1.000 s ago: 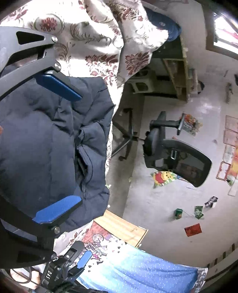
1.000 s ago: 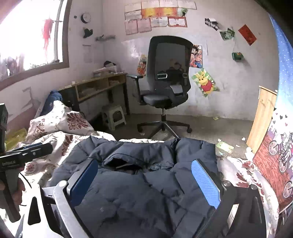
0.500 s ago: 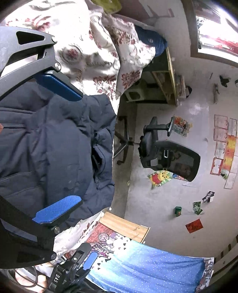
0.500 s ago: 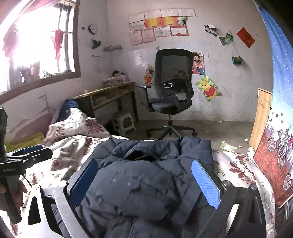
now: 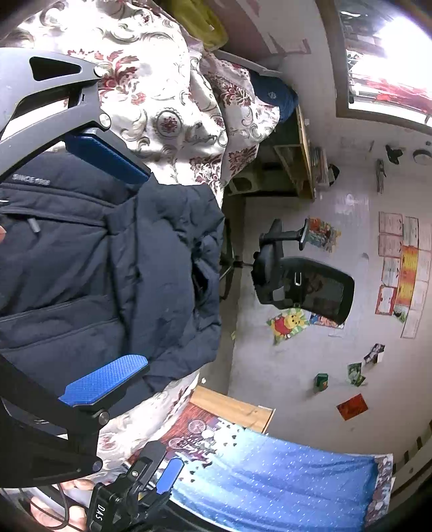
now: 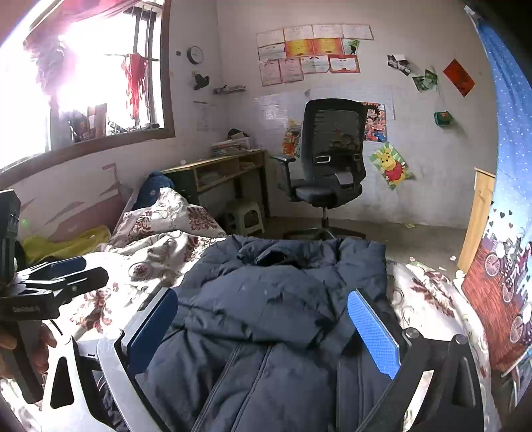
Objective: Fold large clothes
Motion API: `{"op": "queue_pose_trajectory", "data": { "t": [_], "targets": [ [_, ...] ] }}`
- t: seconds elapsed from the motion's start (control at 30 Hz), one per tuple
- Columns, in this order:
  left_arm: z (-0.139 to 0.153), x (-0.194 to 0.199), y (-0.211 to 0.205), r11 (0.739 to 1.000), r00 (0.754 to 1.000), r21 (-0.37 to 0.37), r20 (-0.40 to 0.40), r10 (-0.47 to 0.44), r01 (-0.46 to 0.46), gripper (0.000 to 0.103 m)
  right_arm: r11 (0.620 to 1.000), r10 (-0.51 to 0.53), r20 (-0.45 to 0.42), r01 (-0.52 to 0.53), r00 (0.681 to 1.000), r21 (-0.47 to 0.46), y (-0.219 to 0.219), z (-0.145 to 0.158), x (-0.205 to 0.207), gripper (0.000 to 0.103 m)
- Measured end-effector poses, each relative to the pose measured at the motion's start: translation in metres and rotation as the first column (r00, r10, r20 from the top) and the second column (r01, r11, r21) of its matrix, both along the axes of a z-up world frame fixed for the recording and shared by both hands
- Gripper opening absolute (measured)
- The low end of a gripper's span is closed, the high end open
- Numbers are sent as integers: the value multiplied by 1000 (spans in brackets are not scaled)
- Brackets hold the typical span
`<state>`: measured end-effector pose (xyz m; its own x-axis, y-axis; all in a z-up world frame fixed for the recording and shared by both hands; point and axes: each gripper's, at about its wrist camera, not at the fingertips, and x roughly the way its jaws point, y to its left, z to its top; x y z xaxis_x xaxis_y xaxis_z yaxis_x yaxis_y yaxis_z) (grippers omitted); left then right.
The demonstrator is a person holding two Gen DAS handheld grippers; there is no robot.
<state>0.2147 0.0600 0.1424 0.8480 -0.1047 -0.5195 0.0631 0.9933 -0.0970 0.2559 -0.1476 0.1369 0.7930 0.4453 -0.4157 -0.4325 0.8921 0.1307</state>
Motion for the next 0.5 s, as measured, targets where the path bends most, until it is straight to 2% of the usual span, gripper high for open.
{"op": "queue_pose_trajectory", "data": {
  "t": [0.27, 0.5],
  "targets": [
    [-16, -41, -21, 996, 997, 40, 11, -79, 79, 102, 998, -54, -34, 54, 998, -13, -12, -17, -52, 103],
    [-45, -66, -27, 992, 992, 35, -37, -117, 118, 102, 996, -87, -100, 85, 991, -18, -24, -39, -81, 103]
  ]
}}
